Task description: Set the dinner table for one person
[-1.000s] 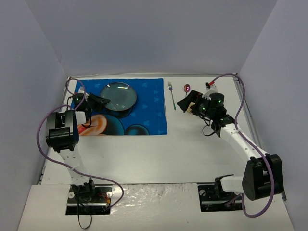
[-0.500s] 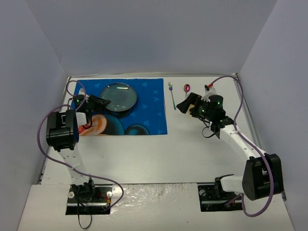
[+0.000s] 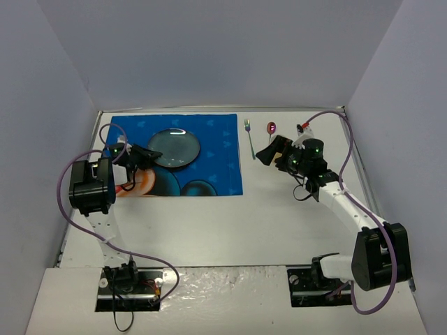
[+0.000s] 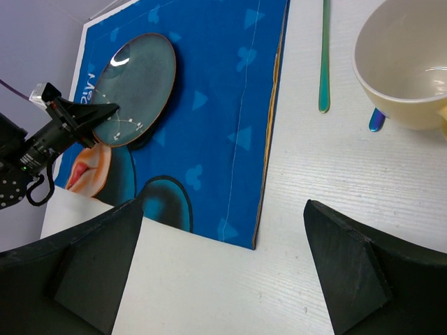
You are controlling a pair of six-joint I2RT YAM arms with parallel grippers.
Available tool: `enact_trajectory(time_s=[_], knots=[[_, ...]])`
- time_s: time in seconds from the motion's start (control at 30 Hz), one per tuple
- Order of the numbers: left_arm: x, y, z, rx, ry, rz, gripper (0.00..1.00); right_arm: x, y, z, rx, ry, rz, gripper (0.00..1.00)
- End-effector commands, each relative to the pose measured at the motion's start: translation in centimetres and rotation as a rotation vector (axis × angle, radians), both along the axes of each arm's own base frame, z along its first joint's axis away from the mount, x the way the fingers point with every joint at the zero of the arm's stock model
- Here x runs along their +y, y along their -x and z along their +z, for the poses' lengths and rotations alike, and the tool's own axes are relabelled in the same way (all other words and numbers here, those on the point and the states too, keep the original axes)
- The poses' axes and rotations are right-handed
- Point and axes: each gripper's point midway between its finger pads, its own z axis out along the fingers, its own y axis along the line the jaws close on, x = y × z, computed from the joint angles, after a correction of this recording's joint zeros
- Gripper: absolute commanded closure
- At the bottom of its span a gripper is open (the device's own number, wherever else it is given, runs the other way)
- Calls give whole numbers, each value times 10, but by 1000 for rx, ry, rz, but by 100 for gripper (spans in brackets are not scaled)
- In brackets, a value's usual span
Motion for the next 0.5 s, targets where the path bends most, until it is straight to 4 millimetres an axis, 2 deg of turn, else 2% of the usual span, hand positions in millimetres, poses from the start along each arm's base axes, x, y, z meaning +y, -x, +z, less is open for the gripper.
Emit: enact_trajectory(time_s=[0.0, 0.13, 0.3, 0.47], knots=[[-6, -23, 68, -245, 0, -61, 99, 1, -4, 30, -111, -33, 11, 4], [-5, -18, 57, -196, -17, -58, 89, 1, -3, 30, -112, -34, 10, 4], [-4, -13, 49, -144, -26, -54, 67, 0, 0, 32, -118, -35, 7, 4], [-1, -5, 40, -68, -42, -33, 51, -2, 2, 35, -127, -28, 0, 4]])
